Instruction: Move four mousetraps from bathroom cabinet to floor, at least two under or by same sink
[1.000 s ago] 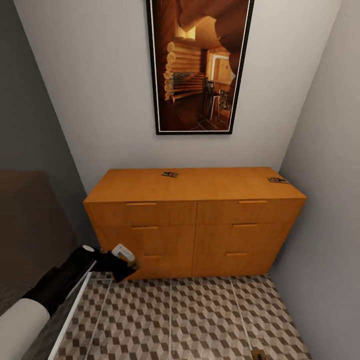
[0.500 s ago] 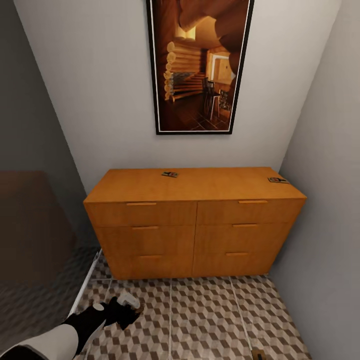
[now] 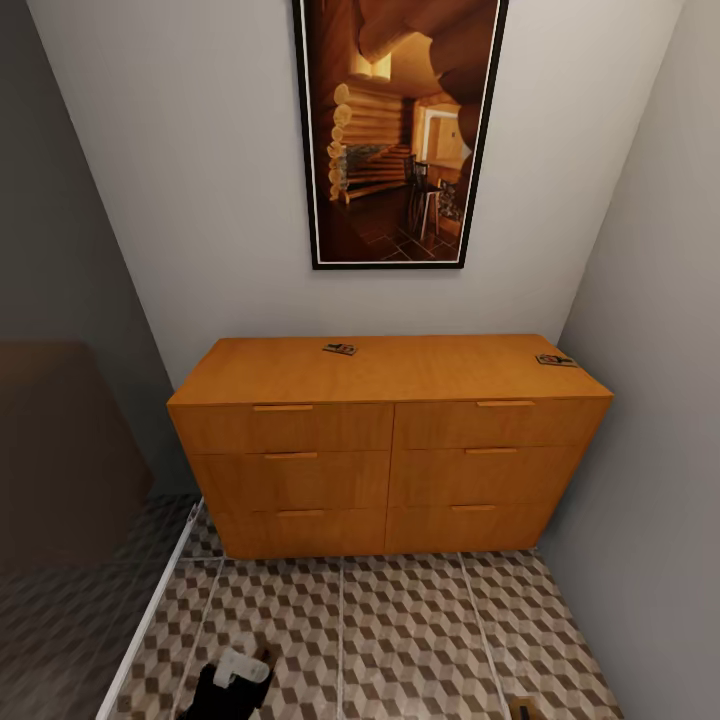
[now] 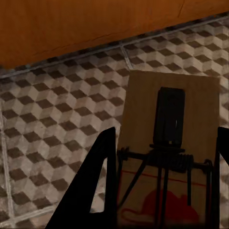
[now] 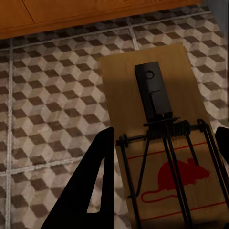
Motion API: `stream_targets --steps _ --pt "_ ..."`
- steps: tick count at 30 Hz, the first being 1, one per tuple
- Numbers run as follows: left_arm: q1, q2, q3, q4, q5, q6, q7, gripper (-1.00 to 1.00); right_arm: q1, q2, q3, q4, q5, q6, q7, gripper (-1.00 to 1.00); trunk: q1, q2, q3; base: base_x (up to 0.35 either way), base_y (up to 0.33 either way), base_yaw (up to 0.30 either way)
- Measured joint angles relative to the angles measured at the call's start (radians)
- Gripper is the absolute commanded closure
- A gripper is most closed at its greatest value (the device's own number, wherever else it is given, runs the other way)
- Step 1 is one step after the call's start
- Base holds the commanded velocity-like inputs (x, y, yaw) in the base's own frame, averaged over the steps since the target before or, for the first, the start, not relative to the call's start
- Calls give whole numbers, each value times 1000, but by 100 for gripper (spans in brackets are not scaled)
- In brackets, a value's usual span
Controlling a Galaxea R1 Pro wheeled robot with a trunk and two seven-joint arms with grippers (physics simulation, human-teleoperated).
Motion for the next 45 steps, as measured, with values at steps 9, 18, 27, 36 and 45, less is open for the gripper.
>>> stream_targets --steps 9,18,27,36,45 --pt "103 -18 6 2 47 -225 228 100 -1 -20 -5 -87 18 86 -72 100 0 0 0 0 0 0" --pt "143 -26 5 2 43 -279 325 100 -1 -86 -7 -232 116 251 -89 100 0 0 0 0 0 0" --pt "150 -27 4 1 45 -276 331 100 -1 -88 -4 -233 127 170 -86 100 0 0 0 0 0 0" --pt "152 -28 4 1 44 -275 331 100 -1 -88 -4 -232 128 167 -87 100 0 0 0 0 0 0" --pt "152 -28 4 1 44 -276 331 100 -1 -87 -4 -231 128 167 -88 100 0 0 0 0 0 0"
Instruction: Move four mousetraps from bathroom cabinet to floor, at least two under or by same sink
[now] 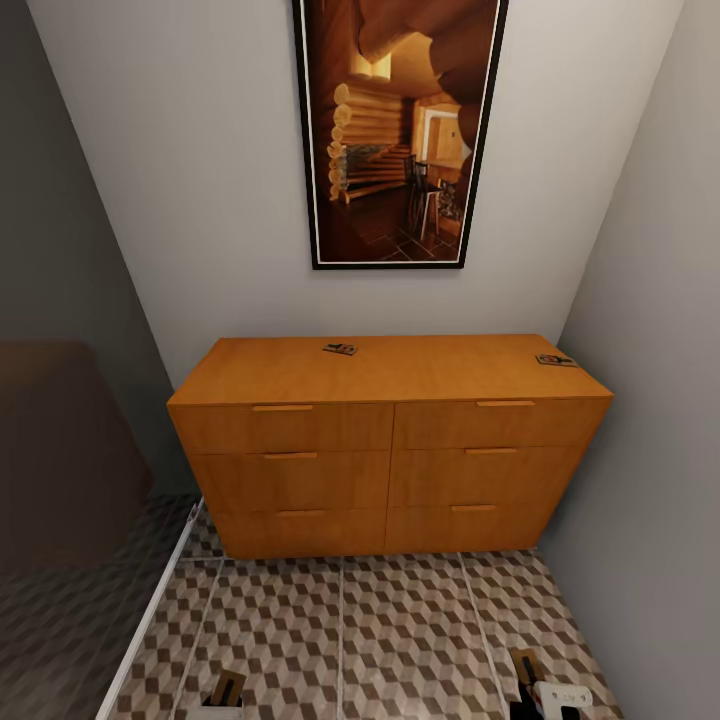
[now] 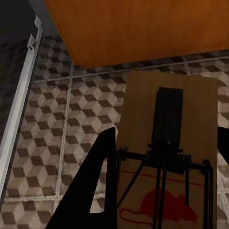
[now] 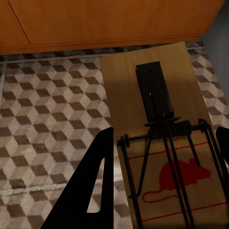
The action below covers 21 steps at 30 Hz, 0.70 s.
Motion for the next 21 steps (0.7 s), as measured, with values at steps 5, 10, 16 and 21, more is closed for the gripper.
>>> stream_targets --steps 5,10,16,21 --pt "0 0 0 0 0 0 0 100 0 0 0 0 0 1 0 100 0 0 0 0 0 0" --pt "0 0 0 0 -1 0 0 100 0 0 0 0 0 -1 0 100 0 0 0 0 0 0" --pt "3 0 0 0 -1 1 0 100 0 -1 0 0 0 -1 0 100 0 0 0 0 0 0" --pt "3 0 0 0 -1 1 0 100 0 -1 0 0 0 -1 0 100 0 0 0 0 0 0"
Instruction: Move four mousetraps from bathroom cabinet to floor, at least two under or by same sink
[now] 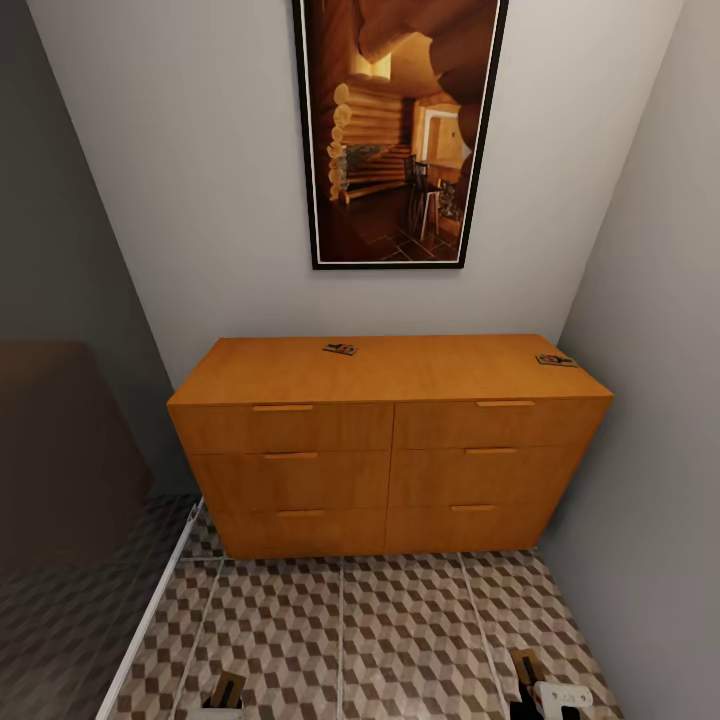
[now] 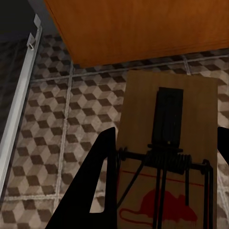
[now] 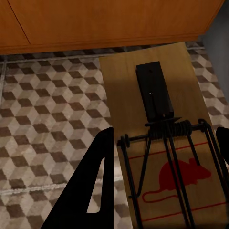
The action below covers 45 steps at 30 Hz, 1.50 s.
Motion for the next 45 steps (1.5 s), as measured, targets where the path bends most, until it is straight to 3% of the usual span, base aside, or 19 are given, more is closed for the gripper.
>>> stream_targets --steps 22,45 --pt "2 0 0 0 1 0 -1 100 0 1 -2 0 0 -1 -5 100 0 0 0 -239 0 5" --pt "2 0 0 0 -1 1 -1 100 0 4 -2 0 0 -2 -7 100 0 0 0 -13 0 239"
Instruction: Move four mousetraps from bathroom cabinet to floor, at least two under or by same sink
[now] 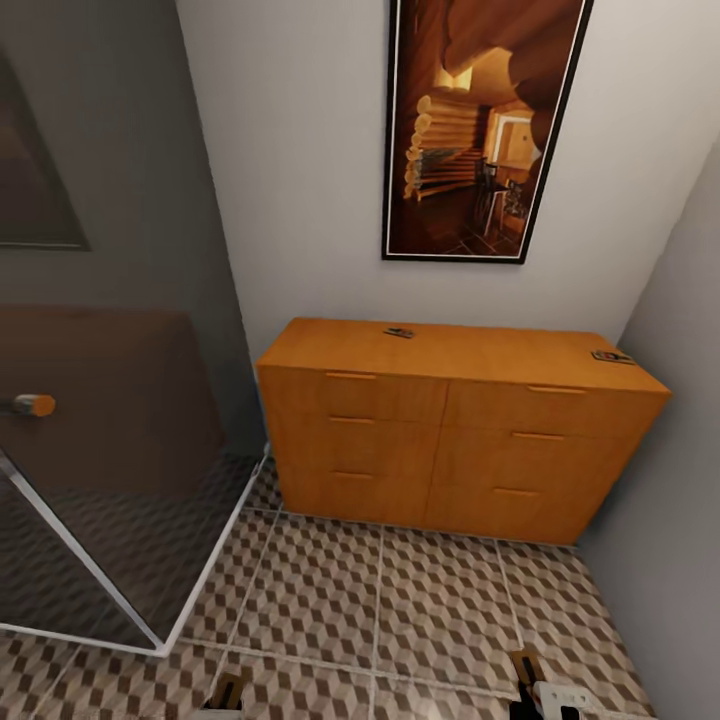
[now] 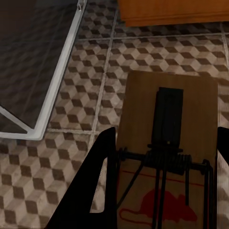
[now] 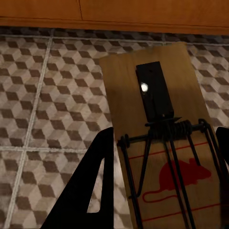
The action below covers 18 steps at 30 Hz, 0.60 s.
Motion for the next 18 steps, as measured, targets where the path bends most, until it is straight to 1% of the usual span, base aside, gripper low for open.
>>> stream_targets --steps 4,7,15,18 --pt "0 0 0 0 0 1 0 100 0 0 0 0 0 0 0 100 0 0 0 -8 0 255" --pt "0 0 0 0 0 1 0 100 0 0 0 0 0 0 0 100 0 0 0 -108 0 255" --pt "0 0 0 1 0 1 0 100 0 1 0 0 0 0 0 100 1 0 0 -249 84 255" --pt "0 0 0 1 0 1 0 100 0 1 0 0 0 0 0 100 0 0 0 -173 52 255"
